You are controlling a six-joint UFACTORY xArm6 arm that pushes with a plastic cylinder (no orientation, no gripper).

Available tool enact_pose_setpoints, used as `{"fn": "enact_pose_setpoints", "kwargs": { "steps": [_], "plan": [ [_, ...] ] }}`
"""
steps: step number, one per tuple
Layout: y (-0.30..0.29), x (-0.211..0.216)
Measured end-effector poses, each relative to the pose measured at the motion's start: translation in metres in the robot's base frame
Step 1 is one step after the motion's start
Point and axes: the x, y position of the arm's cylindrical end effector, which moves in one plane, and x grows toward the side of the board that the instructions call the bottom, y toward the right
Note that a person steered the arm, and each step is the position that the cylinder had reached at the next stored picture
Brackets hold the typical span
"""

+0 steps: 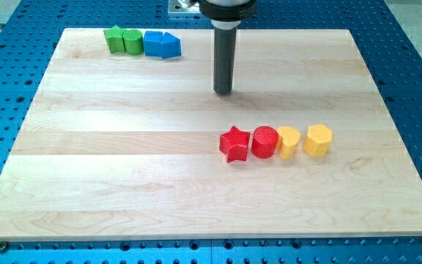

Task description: Slide your arm to the top right of hexagon

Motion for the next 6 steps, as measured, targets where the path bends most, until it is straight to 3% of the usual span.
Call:
{"fn": "enact_pose_setpoints", "kwargs": {
  "steps": [3, 5, 6],
  "plan": [
    [-0.011, -0.006],
    [0.106, 0.019],
    [0.191, 0.064]
  ]
}}
